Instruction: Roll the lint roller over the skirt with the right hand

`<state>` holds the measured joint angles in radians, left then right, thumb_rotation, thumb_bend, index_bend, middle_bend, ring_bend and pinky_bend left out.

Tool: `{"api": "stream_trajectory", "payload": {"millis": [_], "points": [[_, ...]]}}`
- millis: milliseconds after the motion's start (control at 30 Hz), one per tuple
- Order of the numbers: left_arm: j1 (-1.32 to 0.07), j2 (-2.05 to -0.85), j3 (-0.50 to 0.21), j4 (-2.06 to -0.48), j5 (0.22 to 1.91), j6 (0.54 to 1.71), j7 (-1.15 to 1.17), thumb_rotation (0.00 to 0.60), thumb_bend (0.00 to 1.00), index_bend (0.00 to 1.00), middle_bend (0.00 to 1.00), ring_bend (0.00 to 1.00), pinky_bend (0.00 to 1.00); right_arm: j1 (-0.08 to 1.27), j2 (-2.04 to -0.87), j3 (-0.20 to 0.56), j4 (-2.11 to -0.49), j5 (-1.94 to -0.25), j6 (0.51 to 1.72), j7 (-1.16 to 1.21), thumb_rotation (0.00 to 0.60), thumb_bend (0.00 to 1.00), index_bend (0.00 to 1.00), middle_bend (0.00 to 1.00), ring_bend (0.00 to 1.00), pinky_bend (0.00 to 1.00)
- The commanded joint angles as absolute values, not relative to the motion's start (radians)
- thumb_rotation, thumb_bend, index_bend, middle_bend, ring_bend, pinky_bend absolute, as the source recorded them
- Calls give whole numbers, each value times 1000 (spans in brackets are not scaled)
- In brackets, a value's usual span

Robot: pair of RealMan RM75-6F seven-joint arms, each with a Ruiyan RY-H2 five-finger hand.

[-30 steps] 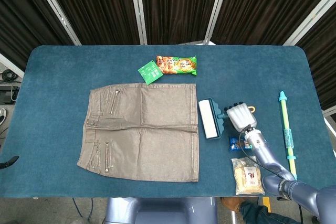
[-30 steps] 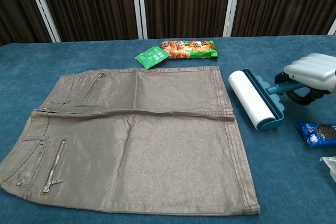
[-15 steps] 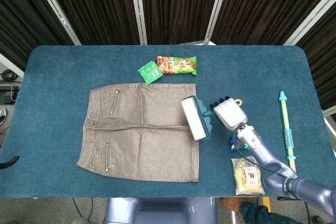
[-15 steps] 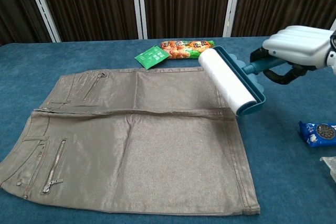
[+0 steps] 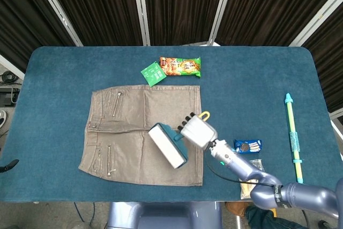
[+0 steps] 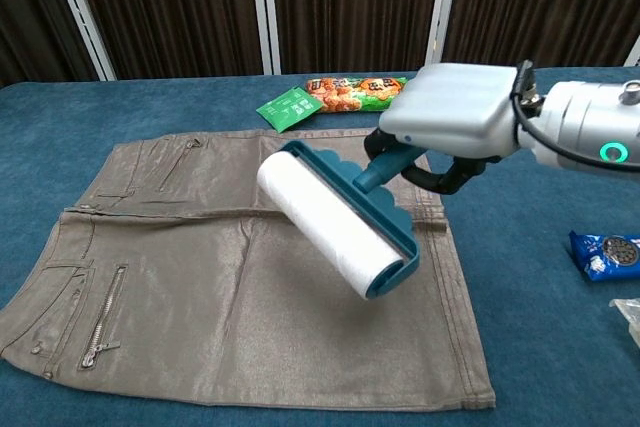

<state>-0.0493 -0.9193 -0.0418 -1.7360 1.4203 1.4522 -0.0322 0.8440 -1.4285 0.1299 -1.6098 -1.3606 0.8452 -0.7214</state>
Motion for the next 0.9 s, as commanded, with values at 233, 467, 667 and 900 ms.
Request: {"api": "stream_trajectory", "payload": {"millis": [233,467,667,900], "points": [[-50,-917,-40,-1733,1422,1449,-39,600,0,0,0,0,0,874,-1593,75,-1635,-1118,919,-1134,600,934,485,538,419,460],[-52,-917,-40,-1734,1419,1444,-37,600,0,0,0,0,0,871,-1630,40,-1585,-1043,1000,-1260,600,961,482,543,424,465],[-54,-916,-37,-1738,1421,1437,-36,600,0,0,0,0,0,852,-1607,8,-1491,-1067,1028,-1236,600,968,478,544,426,469],[-57,-919,-35,-1744,1424,1434,-27,600,0,0,0,0,0,833,-1566,-1,-1422,-1061,1029,-1194,600,972,476,544,426,471]]}}
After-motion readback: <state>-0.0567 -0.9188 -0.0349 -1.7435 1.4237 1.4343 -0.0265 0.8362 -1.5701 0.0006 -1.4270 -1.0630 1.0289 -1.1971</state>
